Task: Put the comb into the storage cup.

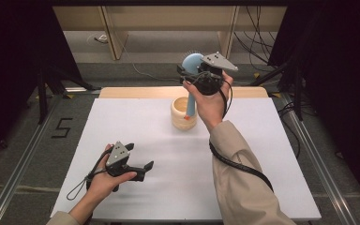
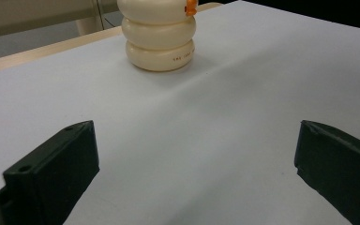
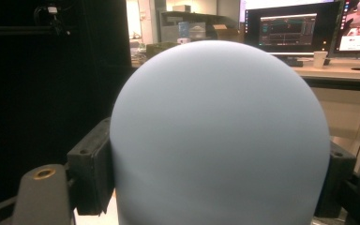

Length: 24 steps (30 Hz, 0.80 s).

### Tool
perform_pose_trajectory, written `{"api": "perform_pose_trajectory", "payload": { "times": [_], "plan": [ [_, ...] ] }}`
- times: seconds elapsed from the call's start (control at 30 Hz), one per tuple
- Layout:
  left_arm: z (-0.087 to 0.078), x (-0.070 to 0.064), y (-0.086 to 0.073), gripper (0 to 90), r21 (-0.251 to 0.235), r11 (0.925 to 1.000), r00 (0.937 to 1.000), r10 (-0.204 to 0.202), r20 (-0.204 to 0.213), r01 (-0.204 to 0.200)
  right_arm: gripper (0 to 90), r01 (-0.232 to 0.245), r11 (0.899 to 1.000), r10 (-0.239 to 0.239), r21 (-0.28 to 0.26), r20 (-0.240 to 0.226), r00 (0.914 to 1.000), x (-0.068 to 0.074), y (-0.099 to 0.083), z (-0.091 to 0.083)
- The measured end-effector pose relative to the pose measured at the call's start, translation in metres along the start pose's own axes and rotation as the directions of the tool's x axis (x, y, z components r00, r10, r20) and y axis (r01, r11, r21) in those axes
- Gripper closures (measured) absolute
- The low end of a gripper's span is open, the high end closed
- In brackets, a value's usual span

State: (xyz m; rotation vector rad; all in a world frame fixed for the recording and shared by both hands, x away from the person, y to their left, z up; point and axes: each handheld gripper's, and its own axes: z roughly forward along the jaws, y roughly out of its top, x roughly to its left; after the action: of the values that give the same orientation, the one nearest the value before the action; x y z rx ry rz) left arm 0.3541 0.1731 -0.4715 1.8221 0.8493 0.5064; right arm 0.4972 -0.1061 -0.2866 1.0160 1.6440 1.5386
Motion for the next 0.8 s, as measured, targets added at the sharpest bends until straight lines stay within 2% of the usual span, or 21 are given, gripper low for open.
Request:
{"api": "perform_pose_trajectory", "payload": {
  "times": [0.8],
  "plan": [
    [0.0006,-0.0002,-0.0009,0.0,0.000,1.0000,1.0000,0.001,0.000,-0.001,21.7,0.003,1.000,-0.002,-0.011,0.012,0.9999,-0.0009,-0.0003,0.0096]
  ]
}}
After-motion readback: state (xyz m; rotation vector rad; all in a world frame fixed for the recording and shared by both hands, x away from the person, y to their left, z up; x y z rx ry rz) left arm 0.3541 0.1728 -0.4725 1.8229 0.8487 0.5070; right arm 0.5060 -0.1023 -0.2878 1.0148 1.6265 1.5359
